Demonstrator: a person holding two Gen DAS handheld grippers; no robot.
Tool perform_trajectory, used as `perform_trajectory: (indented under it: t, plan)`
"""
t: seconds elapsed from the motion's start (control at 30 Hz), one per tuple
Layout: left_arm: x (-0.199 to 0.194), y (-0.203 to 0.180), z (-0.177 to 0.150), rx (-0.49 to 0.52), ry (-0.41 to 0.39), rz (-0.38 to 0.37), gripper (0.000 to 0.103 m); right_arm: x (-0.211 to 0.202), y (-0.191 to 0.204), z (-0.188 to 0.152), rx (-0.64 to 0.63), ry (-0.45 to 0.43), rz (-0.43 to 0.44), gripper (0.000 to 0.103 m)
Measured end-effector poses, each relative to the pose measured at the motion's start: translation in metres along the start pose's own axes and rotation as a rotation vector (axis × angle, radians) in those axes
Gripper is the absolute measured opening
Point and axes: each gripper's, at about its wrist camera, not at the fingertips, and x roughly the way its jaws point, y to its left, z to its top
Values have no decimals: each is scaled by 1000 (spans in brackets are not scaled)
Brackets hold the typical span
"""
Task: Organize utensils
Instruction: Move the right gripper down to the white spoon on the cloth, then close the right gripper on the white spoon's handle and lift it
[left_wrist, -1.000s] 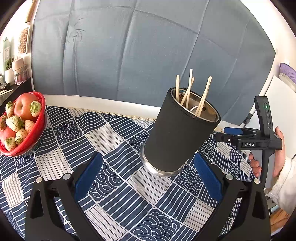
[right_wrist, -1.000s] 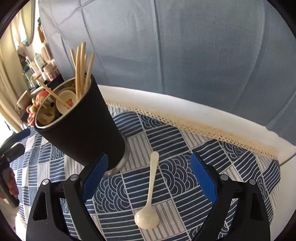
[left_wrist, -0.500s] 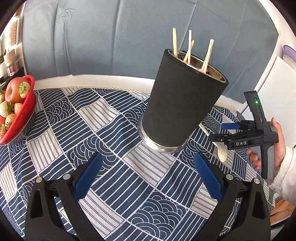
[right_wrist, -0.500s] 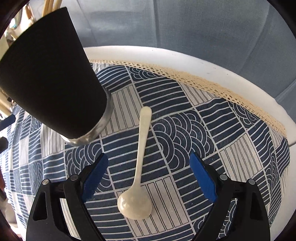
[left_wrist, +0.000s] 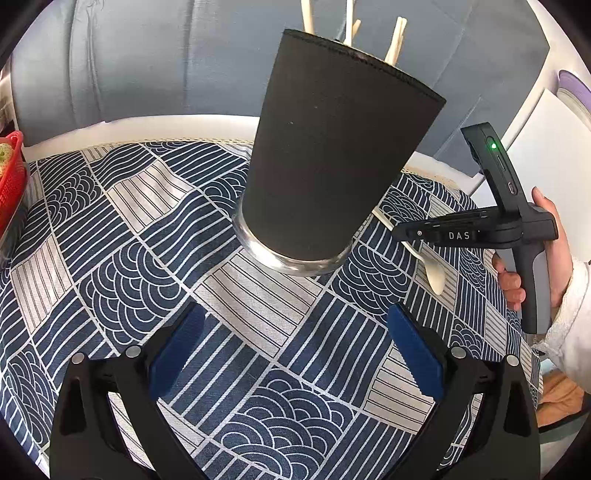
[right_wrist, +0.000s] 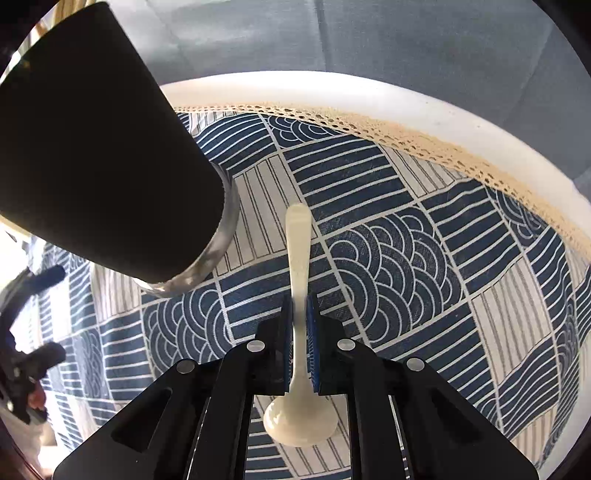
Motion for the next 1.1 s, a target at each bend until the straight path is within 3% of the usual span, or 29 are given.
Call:
perform_trajectory:
  t: [0.07, 0.27, 0.57, 0.87, 0.97, 1.1]
  plan:
    - [4, -2, -2, -2, 13, -18, 97, 1, -8, -4, 83, -2, 91, 7]
    - [13, -13, -9, -12, 48, -85, 97, -1, -14, -23, 185, -17, 207, 7]
    - [29, -51, -20, 39, 109, -213, 97, -18, -8, -33, 217, -25, 231, 7]
    - [44, -75, -25, 51, 125, -281, 96, -35, -5, -42, 239, -75, 285, 7]
    - [49, -75, -23, 34, 123, -313, 87, -39, -6, -45, 254, -89, 315, 7]
    - [53, -79, -20, 45, 136, -355, 60, -47, -7, -51, 273, -107, 338, 7]
